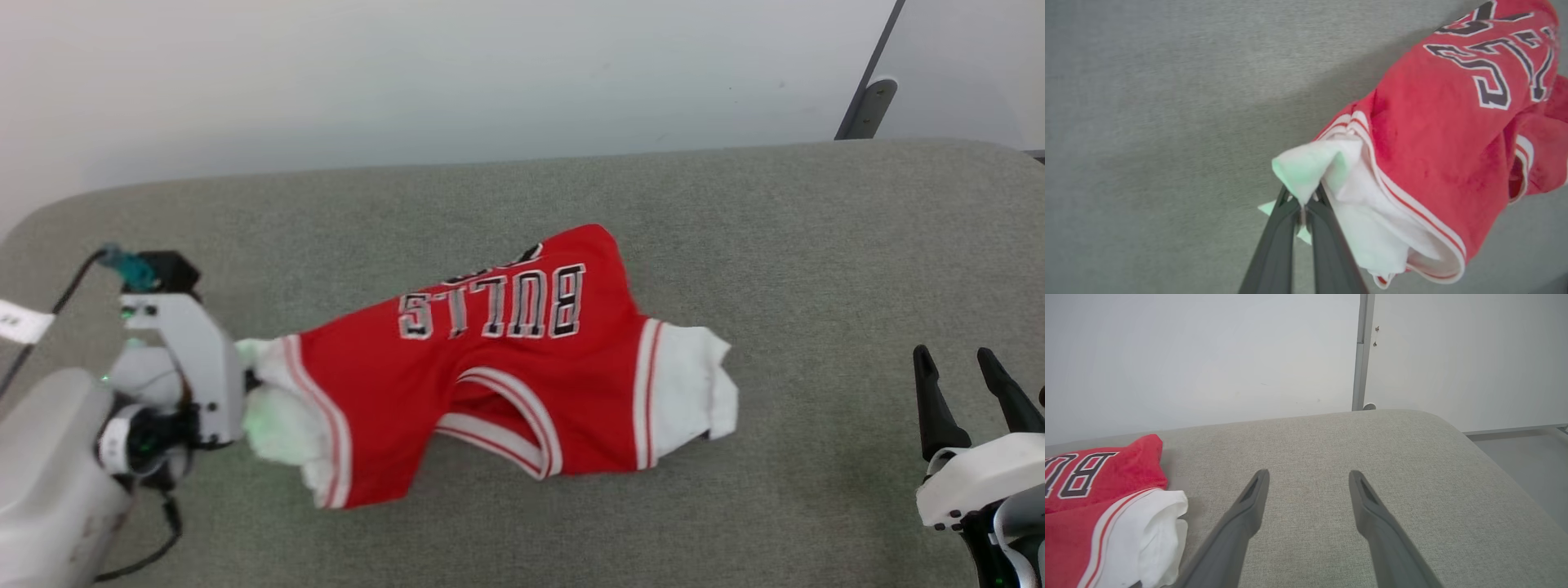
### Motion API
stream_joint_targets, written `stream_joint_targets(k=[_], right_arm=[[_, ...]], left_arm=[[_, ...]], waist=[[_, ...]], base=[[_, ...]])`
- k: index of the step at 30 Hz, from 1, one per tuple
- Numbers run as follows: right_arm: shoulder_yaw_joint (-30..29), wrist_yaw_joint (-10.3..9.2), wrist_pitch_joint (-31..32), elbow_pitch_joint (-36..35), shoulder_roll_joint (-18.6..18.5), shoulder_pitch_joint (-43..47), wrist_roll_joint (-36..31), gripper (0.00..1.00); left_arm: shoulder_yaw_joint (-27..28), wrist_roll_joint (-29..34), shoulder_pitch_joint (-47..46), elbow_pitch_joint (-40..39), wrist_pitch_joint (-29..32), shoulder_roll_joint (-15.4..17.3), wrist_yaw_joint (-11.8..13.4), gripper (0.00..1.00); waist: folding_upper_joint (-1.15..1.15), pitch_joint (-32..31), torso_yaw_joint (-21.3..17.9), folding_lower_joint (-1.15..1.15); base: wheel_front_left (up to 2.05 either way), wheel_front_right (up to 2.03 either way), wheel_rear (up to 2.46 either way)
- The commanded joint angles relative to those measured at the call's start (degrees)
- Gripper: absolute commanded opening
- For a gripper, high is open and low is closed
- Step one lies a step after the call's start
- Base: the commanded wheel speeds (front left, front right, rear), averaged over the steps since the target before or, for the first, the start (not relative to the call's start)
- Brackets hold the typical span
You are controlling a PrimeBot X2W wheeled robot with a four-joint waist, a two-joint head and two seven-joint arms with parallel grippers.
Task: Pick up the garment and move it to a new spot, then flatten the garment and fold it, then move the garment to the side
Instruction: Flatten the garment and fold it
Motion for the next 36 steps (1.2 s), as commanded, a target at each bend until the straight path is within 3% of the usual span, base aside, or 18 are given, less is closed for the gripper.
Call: stream_joint_targets(k=[1, 5, 9, 11, 12, 13, 14, 15, 27, 36], right_arm=[[-0.27, -0.08, 0.14, -0.15, -0.14, 0.01, -0.24, 1.00], [-0.20, -0.08, 0.29, -0.23, -0.02, -0.44, -0.16, 1.00], [0.10, -0.08, 0.42, -0.28, 0.18, -0.95, -0.11, 1.00], [0.27, -0.08, 0.47, -0.24, 0.14, -0.93, -0.14, 1.00], [0.39, -0.08, 0.51, -0.20, 0.17, -0.99, -0.16, 1.00], [0.50, -0.08, 0.52, -0.21, 0.23, -1.11, -0.17, 1.00], [0.50, -0.08, 0.52, -0.21, 0.23, -1.11, -0.17, 1.00], [0.69, -0.08, 0.47, -0.21, 0.29, -1.21, -0.23, 1.00], [1.87, -0.08, 1.07, 0.39, -0.71, 0.62, 0.44, 1.00], [4.54, -0.08, 2.39, 0.01, -1.50, 2.61, 1.76, 1.00]], left_arm=[[-0.11, 1.15, 1.25, 0.05, 0.34, 1.52, 1.41, 0.00], [0.23, 1.87, 1.90, 0.56, 0.12, 3.22, 3.55, 0.00], [-0.03, 1.93, 2.69, 1.81, -0.75, 2.64, 3.86, 0.03], [-0.21, 2.05, 2.89, 2.83, -1.45, 1.99, 3.83, 0.20], [-0.46, 2.36, 2.90, 3.29, -1.84, 1.71, 3.61, 0.38], [-0.53, 2.61, 2.70, 3.67, -2.49, 1.41, 3.26, 0.74], [-0.53, 2.61, 2.70, 3.67, -2.49, 1.41, 3.26, 0.74], [-0.25, 2.09, 2.60, 4.30, -2.96, 0.85, 3.28, 1.00], [1.21, 2.60, 2.76, 5.35, -10.35, 1.04, 0.73, 1.00], [3.37, 5.16, 8.10, -2.05, -25.02, 2.33, 0.27, 1.00]], waist=[[0.00, 0.13, 0.12, 0.00], [0.00, 0.57, 0.22, 0.00], [0.00, 1.04, 0.16, 0.00], [0.00, 1.22, 0.10, 0.00], [0.00, 1.29, 0.07, 0.00], [0.00, 1.34, 0.05, 0.00], [0.00, 1.34, 0.05, 0.00], [0.00, 1.37, 0.01, 0.00], [0.00, -1.30, 1.12, 0.00], [0.00, -4.41, 4.09, 0.00]], base=[[0.00, 0.00, 0.00], [0.00, 0.00, 0.00], [0.00, 0.00, 0.00], [0.00, 0.00, 0.00], [0.00, 0.00, 0.00], [0.00, 0.00, 0.00], [0.00, 0.00, 0.00], [0.00, 0.00, 0.00], [0.00, 0.00, 0.00], [0.00, 0.00, 0.00]])
